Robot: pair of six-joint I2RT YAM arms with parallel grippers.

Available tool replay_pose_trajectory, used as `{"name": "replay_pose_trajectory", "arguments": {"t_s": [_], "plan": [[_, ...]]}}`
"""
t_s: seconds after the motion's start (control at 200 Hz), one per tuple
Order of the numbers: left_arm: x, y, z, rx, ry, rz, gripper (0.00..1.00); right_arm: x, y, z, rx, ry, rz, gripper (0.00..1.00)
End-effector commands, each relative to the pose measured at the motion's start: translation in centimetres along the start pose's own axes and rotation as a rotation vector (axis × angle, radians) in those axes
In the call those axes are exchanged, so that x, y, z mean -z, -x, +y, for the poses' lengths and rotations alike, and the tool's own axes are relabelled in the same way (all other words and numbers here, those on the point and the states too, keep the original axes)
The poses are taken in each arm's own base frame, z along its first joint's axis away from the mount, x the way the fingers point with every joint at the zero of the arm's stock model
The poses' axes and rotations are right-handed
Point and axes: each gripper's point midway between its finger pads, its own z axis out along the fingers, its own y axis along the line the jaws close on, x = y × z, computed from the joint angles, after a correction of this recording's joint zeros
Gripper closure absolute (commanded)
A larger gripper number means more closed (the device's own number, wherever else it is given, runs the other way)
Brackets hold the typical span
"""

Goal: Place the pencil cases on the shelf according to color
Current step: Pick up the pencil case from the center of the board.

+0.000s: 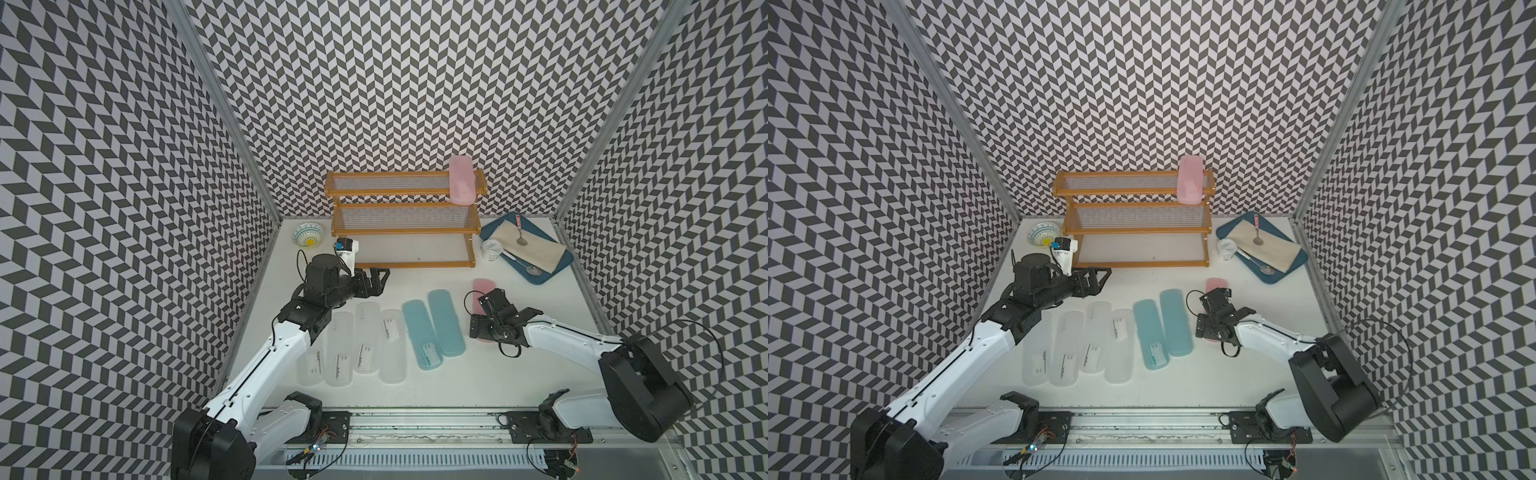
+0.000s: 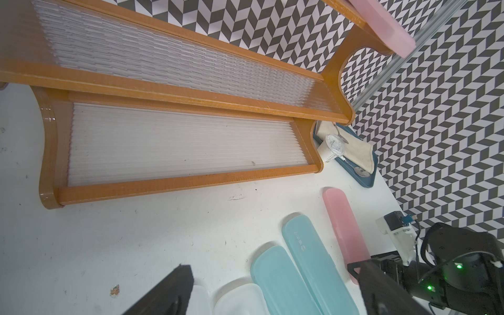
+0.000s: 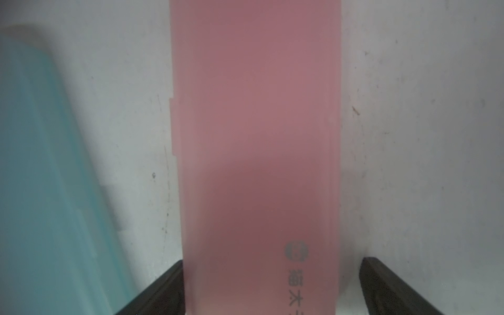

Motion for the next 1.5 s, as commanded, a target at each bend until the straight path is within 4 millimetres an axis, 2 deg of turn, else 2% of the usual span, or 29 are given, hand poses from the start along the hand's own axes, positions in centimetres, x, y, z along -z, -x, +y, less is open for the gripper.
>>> {"name": "replay_pose_trajectory", "arguments": {"t_s": [0.0, 0.315, 0.501, 0.726, 0.806, 0.931, 1.112, 1.317, 1.497], "plan": [[0.2, 0.4, -0.1, -0.002, -0.012, -0.019, 0.00, -1.0, -1.3, -0.5, 0.004, -0.039, 0.047, 0.03], [0.2, 0.4, 0.1, 0.003, -0.008, -0.021, 0.00, -0.9, -2.2, -1.0, 0.000, -0.039, 0.033, 0.20], [0.1, 0.3, 0.2, 0.005, -0.005, -0.018, 0.01, -0.1, -2.0, -0.5, 0.009, -0.027, 0.014, 0.31], [0.2, 0.4, 0.3, -0.001, 0.004, -0.022, 0.00, 2.5, -1.4, 0.5, 0.012, 0.000, -0.029, 0.34], [0.5, 0.9, -0.1, -0.012, -0.006, -0.041, 0.00, 3.9, -1.4, 1.9, 0.055, 0.051, -0.048, 0.34], [0.9, 2.7, -1.6, -0.019, -0.048, -0.050, 0.00, 6.3, -1.9, 3.9, 0.114, 0.104, -0.068, 0.34], [2.7, 7.2, -4.1, -0.049, -0.099, -0.153, 0.00, 10.6, -1.2, 6.8, 0.141, 0.184, -0.131, 0.30], [3.7, 12.4, -5.9, -0.103, -0.095, -0.246, 0.00, 15.6, 2.7, 10.4, 0.132, 0.291, -0.233, 0.29], [2.2, 14.4, -4.7, -0.144, -0.022, -0.265, 0.01, 20.1, 7.4, 14.3, 0.140, 0.374, -0.359, 0.31]]}}
